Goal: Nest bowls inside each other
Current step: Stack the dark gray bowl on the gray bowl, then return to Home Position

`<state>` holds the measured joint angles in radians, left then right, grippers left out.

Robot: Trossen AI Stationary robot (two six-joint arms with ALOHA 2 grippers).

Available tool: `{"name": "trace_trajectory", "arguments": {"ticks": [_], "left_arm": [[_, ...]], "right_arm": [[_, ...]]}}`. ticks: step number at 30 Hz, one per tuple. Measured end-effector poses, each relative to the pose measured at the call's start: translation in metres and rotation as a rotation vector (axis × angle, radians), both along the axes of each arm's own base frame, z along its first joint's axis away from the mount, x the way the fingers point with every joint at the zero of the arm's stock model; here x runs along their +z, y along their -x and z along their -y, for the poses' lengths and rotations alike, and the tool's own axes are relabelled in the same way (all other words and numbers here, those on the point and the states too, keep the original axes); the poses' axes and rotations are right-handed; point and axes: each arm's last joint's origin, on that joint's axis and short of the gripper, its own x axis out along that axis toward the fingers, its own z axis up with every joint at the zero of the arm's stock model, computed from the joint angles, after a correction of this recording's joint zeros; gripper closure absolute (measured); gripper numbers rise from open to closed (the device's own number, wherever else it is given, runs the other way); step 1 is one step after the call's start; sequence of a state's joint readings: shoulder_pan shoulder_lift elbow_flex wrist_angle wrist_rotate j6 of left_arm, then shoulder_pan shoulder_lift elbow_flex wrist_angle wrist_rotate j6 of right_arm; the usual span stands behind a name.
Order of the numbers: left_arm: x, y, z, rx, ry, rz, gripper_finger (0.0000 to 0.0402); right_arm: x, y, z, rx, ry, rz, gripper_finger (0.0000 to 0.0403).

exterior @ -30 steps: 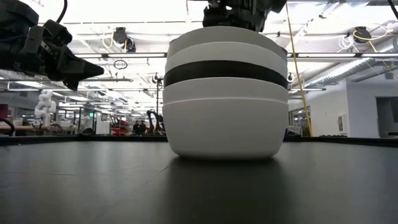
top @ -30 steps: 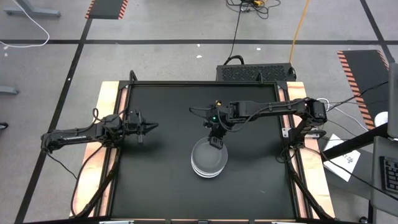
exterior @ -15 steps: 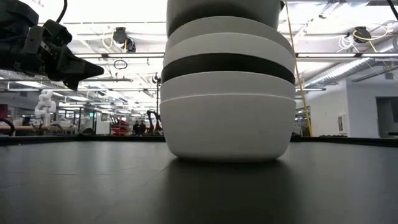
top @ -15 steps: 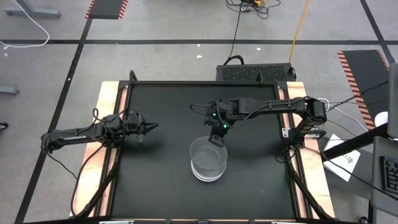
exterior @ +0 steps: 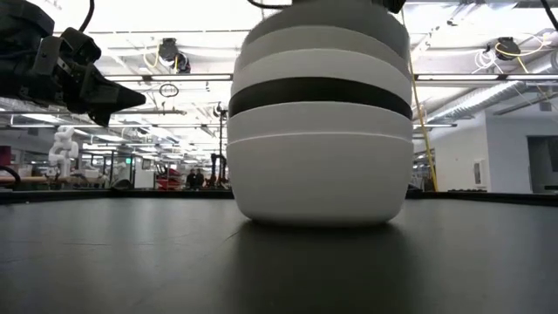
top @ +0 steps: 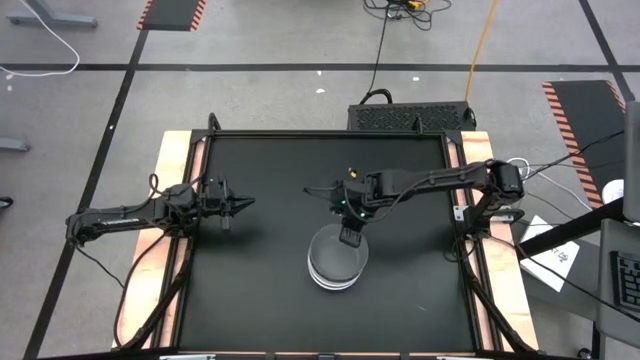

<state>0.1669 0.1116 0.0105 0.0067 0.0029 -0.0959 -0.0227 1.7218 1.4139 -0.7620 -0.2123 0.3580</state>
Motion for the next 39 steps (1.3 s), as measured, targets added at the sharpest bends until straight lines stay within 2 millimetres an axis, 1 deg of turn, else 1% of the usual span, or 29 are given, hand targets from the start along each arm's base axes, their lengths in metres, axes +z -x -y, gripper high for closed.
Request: {"name": "trace_trajectory", "arguments": {"ticks": [4,9,12,16,26,29,33,36,39], "left_arm": [[0.000,0.000,0.000,0.001,0.011,0.002,0.0380],[0.000,0.000,0.000,-0.003,0.016,0.003,0.0380],[0.000,0.000,0.000,-0.004,0.019,0.003,0.0380],[0.000,0.000,0.000,-0.005,0.019,0.003,0.0380],[0.000,0.000,0.000,-0.006,0.015,0.003,0.0380],[0.000,0.000,0.000,-0.007,0.014,0.003,0.0380],[0.000,0.000,0.000,-0.008,0.005,0.001,0.0380],[0.000,0.000,0.000,-0.009,0.000,0.001,0.0380],[0.000,0.000,0.000,-0.011,0.005,0.002,0.0380]], "right_arm": [[-0.013,-0.006,-0.005,-0.004,0.021,-0.035,0.0402],[-0.016,-0.011,-0.008,-0.010,0.038,-0.016,0.0401],[-0.013,-0.012,-0.008,-0.015,0.039,0.013,0.0389],[-0.009,-0.011,-0.009,-0.013,0.041,0.033,0.0358],[-0.007,-0.012,-0.010,0.000,0.014,0.049,0.0251],[-0.002,-0.010,-0.009,-0.003,0.014,0.069,0.0230],[0.017,-0.003,-0.009,0.044,0.043,0.141,0.0216],[0.032,0.008,-0.015,0.085,0.080,0.213,0.0218],[0.038,0.020,-0.020,0.111,0.097,0.281,0.0241]]}}
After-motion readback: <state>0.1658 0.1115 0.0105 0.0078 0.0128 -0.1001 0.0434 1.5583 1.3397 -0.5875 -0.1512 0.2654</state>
